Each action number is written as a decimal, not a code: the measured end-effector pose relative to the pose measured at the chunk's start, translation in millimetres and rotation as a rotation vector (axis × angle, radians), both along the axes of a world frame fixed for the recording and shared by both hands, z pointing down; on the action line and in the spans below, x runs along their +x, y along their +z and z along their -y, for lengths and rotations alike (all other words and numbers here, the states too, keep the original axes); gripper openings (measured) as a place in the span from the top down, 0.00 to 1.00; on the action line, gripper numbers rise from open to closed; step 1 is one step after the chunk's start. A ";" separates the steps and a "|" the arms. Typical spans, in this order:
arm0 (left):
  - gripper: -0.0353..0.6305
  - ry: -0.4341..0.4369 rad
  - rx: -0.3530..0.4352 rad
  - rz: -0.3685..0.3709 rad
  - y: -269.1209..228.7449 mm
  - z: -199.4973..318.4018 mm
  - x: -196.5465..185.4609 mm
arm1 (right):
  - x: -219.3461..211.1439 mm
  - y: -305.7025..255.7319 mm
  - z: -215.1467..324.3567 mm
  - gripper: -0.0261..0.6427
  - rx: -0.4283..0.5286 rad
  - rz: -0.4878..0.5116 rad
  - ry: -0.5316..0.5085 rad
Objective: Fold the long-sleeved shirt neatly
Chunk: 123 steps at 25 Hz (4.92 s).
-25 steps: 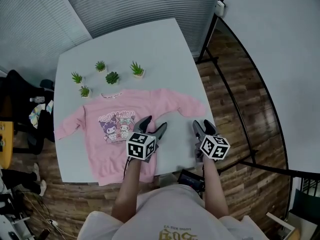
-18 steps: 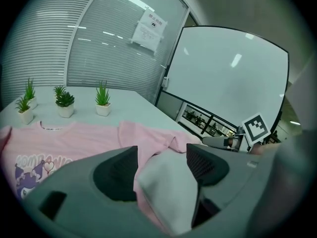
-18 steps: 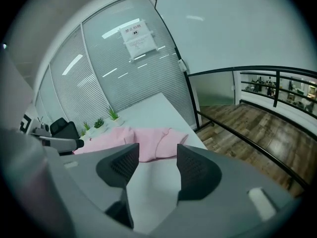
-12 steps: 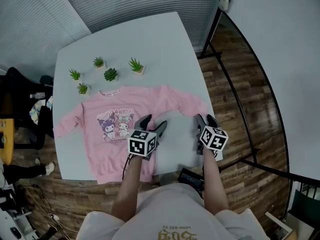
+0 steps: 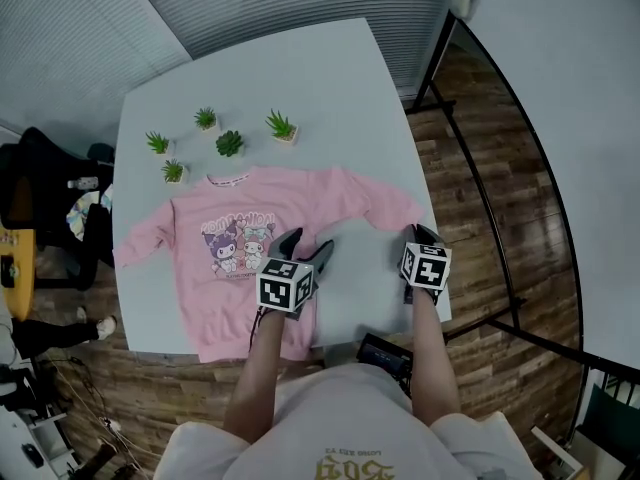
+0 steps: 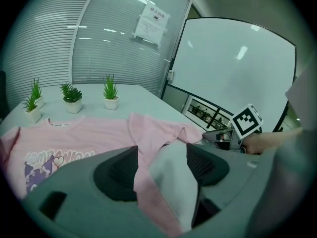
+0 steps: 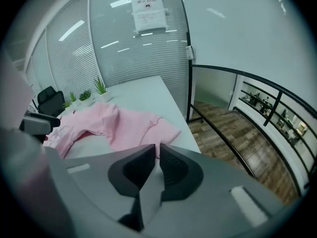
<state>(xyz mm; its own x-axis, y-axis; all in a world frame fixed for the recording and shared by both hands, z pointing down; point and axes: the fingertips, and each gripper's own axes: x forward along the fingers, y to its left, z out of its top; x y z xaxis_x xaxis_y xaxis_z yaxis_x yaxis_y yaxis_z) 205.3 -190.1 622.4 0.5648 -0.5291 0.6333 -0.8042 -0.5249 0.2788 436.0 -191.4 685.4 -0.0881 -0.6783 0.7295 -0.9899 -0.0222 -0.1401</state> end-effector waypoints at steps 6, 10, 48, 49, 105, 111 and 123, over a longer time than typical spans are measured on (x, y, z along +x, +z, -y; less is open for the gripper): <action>0.48 -0.013 0.012 0.008 -5.7 1.3 -8.9 | -0.4 -0.4 -0.2 0.92 -0.002 0.033 -0.005; 0.48 -0.028 0.026 0.004 -14.3 3.6 -14.1 | 5.1 -9.0 -3.9 0.92 0.021 0.063 0.026; 0.41 -0.183 0.157 -0.017 -100.5 -4.0 -92.7 | -3.4 -162.7 8.8 0.92 0.314 0.135 0.021; 0.41 -0.193 0.160 -0.014 -101.6 -3.1 -97.7 | -9.5 -164.4 12.1 0.92 0.317 0.138 0.008; 0.29 -0.243 0.152 0.083 -85.1 -5.4 -390.9 | -382.0 -207.9 50.0 0.92 0.384 0.232 -0.346; 0.29 -0.229 0.147 0.074 -73.9 1.2 -408.4 | -427.5 -206.3 57.3 0.92 0.399 0.222 -0.366; 0.29 -0.176 0.120 0.065 -45.2 18.4 -421.4 | -512.0 -174.9 73.7 0.92 0.375 0.203 -0.459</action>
